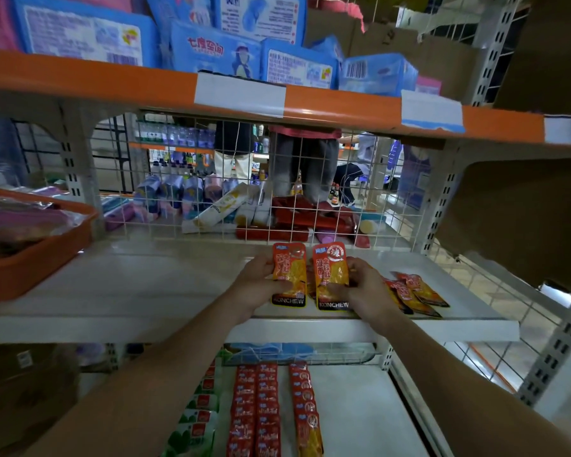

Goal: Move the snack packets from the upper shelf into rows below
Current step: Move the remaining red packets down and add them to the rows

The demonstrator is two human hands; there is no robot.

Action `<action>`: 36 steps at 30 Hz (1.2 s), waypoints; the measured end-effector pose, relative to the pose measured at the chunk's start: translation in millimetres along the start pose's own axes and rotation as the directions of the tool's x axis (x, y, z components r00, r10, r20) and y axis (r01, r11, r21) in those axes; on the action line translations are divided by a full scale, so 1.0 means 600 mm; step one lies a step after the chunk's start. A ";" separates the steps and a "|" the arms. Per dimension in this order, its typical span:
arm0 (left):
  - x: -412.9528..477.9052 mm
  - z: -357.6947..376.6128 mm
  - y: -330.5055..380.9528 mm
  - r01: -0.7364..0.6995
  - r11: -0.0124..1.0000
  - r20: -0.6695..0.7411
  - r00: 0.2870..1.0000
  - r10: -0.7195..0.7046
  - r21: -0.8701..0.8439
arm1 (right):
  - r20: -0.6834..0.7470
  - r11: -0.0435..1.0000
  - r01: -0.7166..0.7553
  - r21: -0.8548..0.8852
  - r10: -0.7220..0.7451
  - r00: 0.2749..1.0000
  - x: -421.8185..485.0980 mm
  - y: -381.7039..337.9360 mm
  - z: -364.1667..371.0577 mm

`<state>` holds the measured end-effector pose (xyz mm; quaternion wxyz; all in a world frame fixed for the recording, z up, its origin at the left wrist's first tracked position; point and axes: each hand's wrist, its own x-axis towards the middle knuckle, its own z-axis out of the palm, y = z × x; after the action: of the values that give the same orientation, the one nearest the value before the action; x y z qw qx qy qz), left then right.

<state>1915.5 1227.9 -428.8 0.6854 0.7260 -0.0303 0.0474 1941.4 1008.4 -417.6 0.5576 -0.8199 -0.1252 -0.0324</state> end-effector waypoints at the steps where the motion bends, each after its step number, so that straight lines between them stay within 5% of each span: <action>1: -0.001 -0.001 0.001 -0.011 1.000 -0.007 1.000 0.011 0.006 | 0.003 1.000 -0.002 0.017 0.001 1.000 0.000 -0.003 -0.001; 10: -0.020 -0.005 0.013 -0.049 0.999 -0.013 0.999 0.049 0.013 | 0.066 0.989 -0.068 0.131 0.059 0.996 -0.011 -0.013 -0.006; 21: -0.094 0.012 0.046 -0.048 0.999 0.011 0.999 0.048 -0.003 | 0.064 0.991 0.038 0.127 -0.047 0.997 -0.087 -0.023 -0.019; 36: -0.192 0.062 0.039 -0.015 0.999 0.130 0.991 0.008 0.048 | 0.026 0.987 -0.062 0.145 0.059 0.998 -0.219 -0.010 -0.080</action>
<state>1799.7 1187.0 -420.2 0.6636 0.7441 -0.0778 0.0047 1817.0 943.7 -419.5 0.6155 -0.7807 -0.1082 0.0025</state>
